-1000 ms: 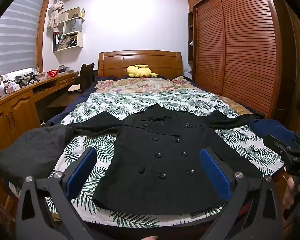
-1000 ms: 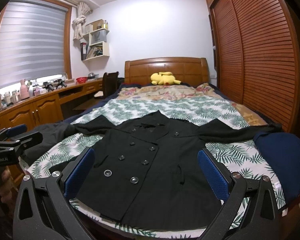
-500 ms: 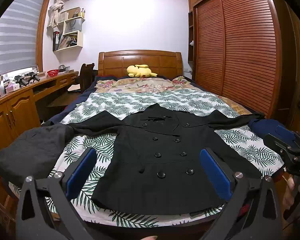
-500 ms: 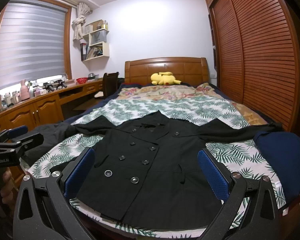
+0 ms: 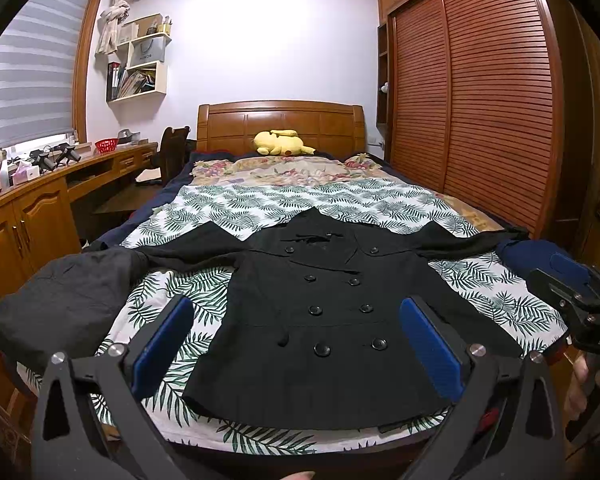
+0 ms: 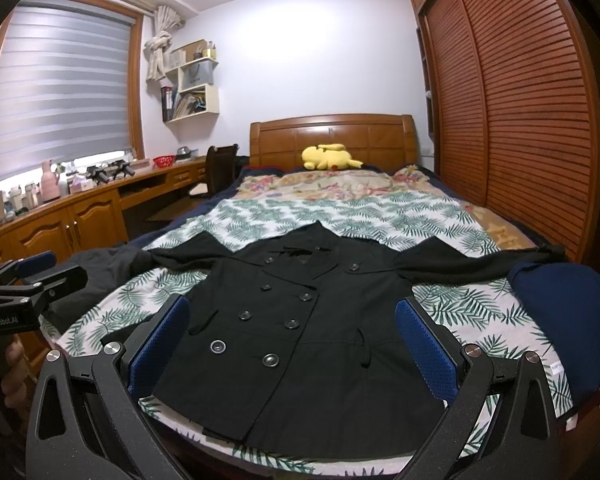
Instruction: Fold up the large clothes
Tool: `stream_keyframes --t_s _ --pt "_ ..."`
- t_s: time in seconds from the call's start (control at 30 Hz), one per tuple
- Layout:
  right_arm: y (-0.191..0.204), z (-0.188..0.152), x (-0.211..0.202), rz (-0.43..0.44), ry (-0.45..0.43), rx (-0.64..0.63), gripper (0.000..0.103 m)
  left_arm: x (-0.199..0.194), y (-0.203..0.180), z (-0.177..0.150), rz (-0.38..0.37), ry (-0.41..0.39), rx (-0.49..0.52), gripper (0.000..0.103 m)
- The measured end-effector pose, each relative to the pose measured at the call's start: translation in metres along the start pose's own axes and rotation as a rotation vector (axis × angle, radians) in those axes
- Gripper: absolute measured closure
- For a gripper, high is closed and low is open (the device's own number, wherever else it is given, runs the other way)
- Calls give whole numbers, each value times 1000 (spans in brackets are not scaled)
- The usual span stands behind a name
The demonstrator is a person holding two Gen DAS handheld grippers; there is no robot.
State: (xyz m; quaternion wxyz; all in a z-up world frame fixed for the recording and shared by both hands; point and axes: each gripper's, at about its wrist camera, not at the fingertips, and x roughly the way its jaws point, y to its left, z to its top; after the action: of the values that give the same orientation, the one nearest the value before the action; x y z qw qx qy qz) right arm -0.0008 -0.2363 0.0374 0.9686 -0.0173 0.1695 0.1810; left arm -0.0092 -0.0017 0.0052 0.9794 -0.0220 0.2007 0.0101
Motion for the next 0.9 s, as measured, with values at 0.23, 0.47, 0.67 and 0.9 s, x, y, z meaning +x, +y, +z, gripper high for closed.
stream_keyframes --t_s 0.23,0.47,0.67,0.9 --pt "0 0 -2 0 -4 0 0 0 0 -1 0 0 -1 0" --pt "0 0 -2 2 -4 1 0 0 1 -2 -1 0 -2 0" --pt "0 0 -2 1 -4 1 0 0 1 -2 0 -1 -3 0" --pt "4 -3 9 14 25 -8 0 14 6 -10 18 27 0 0"
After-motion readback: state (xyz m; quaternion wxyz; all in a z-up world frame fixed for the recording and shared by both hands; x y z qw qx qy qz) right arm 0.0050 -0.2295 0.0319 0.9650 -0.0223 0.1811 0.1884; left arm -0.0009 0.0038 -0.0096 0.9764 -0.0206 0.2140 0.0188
